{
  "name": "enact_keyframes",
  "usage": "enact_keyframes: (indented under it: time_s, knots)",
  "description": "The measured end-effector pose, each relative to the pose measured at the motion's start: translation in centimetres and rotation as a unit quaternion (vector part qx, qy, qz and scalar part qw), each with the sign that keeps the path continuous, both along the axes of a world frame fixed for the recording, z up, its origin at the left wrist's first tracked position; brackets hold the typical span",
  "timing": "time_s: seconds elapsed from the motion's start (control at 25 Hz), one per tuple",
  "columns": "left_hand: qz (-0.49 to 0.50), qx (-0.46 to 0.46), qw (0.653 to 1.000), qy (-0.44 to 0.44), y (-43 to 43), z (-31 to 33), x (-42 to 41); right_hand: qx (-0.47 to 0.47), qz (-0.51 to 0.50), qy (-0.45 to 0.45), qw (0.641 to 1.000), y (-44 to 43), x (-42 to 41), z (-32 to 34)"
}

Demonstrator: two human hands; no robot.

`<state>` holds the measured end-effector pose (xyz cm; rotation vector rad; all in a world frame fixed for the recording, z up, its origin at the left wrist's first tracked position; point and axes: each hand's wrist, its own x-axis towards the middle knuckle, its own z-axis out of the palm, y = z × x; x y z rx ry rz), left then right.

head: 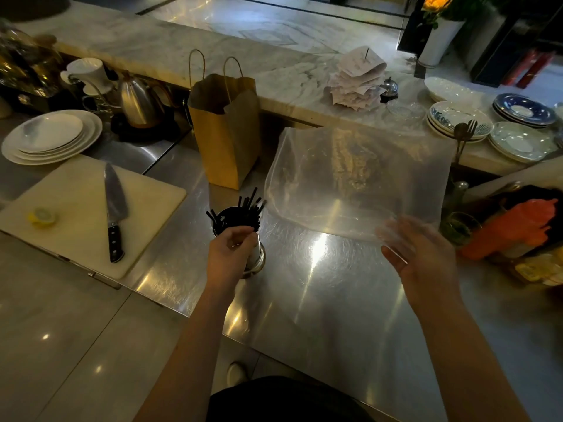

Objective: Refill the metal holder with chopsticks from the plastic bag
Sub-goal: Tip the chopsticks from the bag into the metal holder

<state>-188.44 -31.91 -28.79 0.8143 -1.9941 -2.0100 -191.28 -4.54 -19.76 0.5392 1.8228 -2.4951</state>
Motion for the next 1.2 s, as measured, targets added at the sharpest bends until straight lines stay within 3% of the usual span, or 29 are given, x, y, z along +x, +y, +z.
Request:
enact_keyframes:
  time_s: [0.24, 0.52, 0.68, 0.8, 1.0, 1.2]
  knots:
    - [0.018, -0.041, 0.998, 0.034, -0.6, 0.1, 1.1, -0.144, -0.052, -0.095, 0.984, -0.4, -0.4, -4.7]
    - [0.080, -0.143, 0.986, 0.022, -1.0, 0.0, 1.3, -0.197, -0.039, -0.156, 0.967, 0.0, -0.3, -9.0]
    - [0.105, -0.183, 0.977, 0.009, -0.8, 0.3, 1.0, -0.290, -0.049, -0.213, 0.932, 0.1, 0.0, -10.5]
    - [0.108, -0.219, 0.969, 0.022, -0.9, 0.8, 1.0, -0.291, -0.023, -0.228, 0.929, 0.0, 0.2, -10.9]
    - [-0.015, -0.449, 0.889, 0.093, -1.8, 3.2, -1.7, -0.270, -0.007, -0.227, 0.936, 0.1, -0.2, -11.2]
    - [-0.270, -0.440, 0.856, 0.023, -3.3, 4.8, -6.9, -0.264, 0.013, -0.221, 0.939, 0.3, -0.5, -11.3]
